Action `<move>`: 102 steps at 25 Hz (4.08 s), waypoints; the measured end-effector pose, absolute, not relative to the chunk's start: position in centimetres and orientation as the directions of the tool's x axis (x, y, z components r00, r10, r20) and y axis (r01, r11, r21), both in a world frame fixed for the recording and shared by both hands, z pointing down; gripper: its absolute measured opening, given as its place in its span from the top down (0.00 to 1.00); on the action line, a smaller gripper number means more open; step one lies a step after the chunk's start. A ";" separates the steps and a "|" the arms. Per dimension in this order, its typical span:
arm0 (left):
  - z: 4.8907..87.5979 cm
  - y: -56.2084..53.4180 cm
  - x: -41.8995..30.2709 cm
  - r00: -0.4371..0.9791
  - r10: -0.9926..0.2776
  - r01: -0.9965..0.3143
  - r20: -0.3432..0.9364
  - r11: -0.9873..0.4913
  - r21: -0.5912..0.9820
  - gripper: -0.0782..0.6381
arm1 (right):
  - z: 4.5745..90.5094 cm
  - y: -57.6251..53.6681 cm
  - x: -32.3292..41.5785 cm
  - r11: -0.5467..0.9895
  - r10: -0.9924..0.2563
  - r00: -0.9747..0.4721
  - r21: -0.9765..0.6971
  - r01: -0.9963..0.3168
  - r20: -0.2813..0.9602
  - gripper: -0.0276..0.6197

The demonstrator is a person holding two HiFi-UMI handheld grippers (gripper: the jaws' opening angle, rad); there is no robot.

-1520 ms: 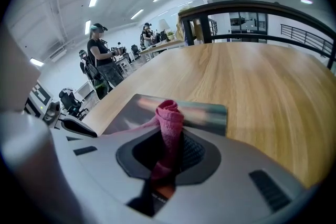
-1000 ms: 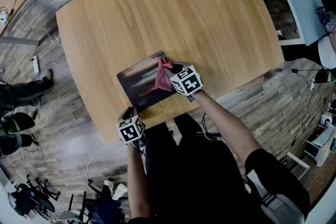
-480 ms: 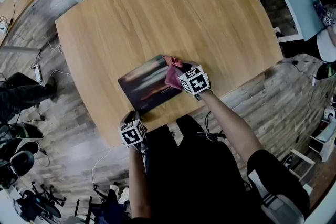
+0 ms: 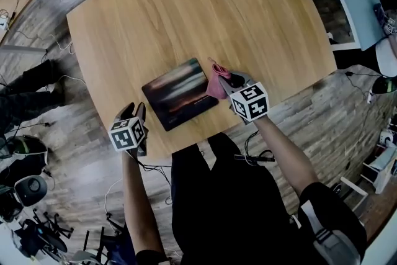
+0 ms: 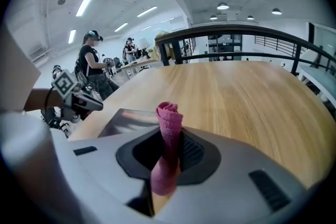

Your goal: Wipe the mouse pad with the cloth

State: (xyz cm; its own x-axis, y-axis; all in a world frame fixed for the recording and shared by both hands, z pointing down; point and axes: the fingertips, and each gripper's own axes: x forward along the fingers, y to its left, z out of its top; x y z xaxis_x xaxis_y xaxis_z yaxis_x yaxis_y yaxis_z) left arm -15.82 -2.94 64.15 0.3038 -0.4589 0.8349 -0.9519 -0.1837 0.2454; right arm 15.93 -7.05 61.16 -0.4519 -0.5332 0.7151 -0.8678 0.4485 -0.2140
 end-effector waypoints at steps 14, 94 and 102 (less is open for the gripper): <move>69.1 -6.3 -13.8 0.275 -0.249 -0.928 0.928 -0.319 0.190 0.65 | 55.0 5.5 -3.5 0.710 -0.180 -0.835 -0.519 -0.477 0.520 0.86; 69.5 -6.6 -14.4 0.234 -0.272 -0.940 0.934 -0.310 0.145 0.66 | 68.9 0.0 6.3 0.555 -0.126 -0.586 -0.433 -0.711 0.800 0.85; 69.4 -6.6 -14.4 0.236 -0.277 -0.940 0.932 -0.308 0.146 0.66 | 68.8 -0.6 8.3 0.540 -0.149 -0.556 -0.404 -0.738 0.817 0.85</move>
